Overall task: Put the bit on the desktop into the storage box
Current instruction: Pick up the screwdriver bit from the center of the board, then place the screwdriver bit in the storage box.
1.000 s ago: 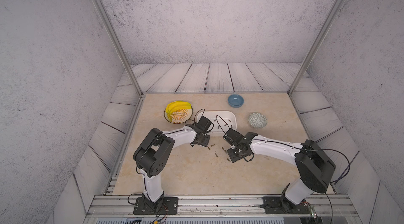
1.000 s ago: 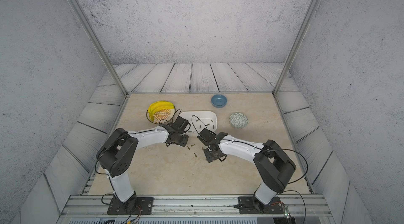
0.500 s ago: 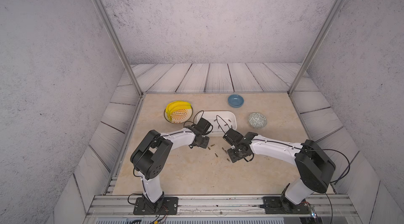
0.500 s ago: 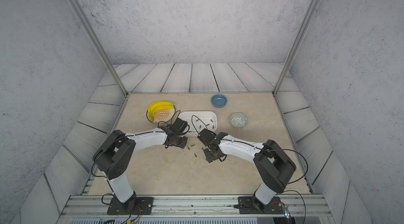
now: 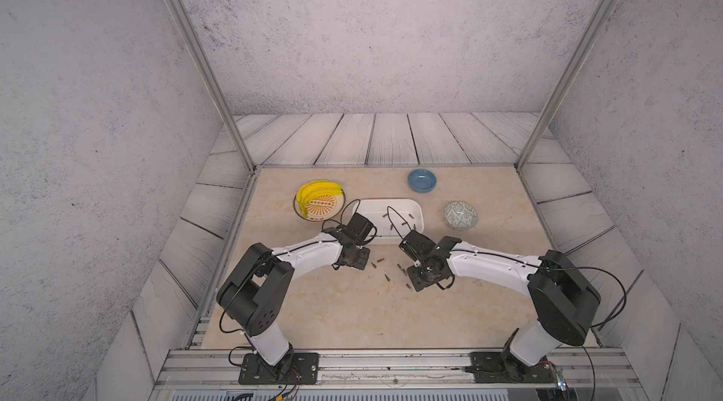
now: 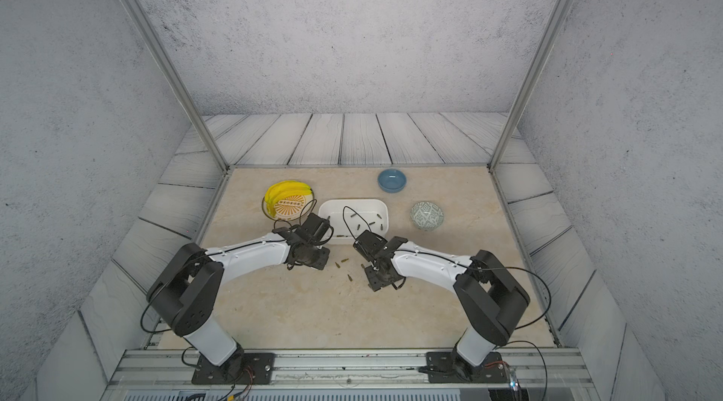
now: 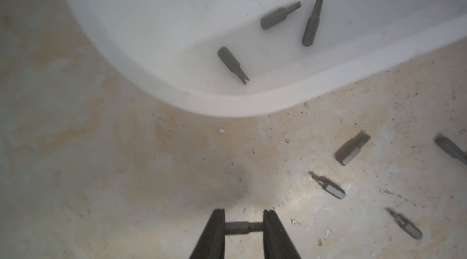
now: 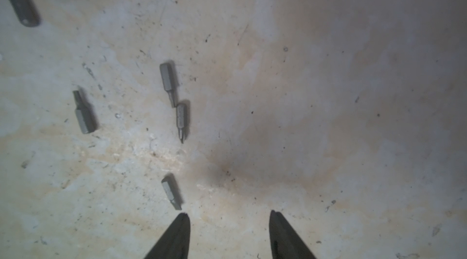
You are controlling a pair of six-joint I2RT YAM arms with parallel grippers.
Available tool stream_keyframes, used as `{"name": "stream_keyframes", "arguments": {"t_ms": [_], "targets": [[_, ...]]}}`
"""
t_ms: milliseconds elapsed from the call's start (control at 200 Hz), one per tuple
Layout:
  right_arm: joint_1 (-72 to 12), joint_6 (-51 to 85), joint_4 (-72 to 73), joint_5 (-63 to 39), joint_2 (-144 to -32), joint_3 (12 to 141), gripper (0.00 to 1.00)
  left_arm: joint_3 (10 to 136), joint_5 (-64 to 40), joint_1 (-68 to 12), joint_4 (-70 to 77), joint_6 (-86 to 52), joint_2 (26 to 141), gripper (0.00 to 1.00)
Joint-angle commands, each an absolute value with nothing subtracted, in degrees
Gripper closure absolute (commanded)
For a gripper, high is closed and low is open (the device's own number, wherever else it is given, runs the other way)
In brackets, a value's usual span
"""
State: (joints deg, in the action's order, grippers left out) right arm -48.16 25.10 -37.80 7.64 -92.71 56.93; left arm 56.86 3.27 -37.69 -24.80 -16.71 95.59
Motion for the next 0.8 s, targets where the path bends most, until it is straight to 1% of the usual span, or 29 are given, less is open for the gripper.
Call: {"name": "stream_keyframes", "arguments": {"t_ms": [0,190,340,626,796], "targets": [[-48.16,25.71,-39.11,8.70,-91.76,58.36,0.45,60.10,4.48,-37.97,-28.42,-15.80,93.61,0.82],[-48.12,25.71,-39.11,8.70,-91.63,58.27,0.45,66.08,5.06,-37.88,-31.82,-14.37,93.29,0.82],[-48.16,25.93,-39.19,8.70,-91.41,57.94,0.45,74.33,6.02,-37.79,-35.10,-12.52,96.10,0.81],[-48.16,26.45,-39.38,8.45,-91.24,57.85,0.45,87.87,4.08,-36.70,-37.19,-10.66,107.43,0.81],[-48.23,26.54,-38.87,8.13,-90.54,56.84,0.45,90.35,2.65,-36.47,-37.17,-10.80,113.46,0.81]]}}
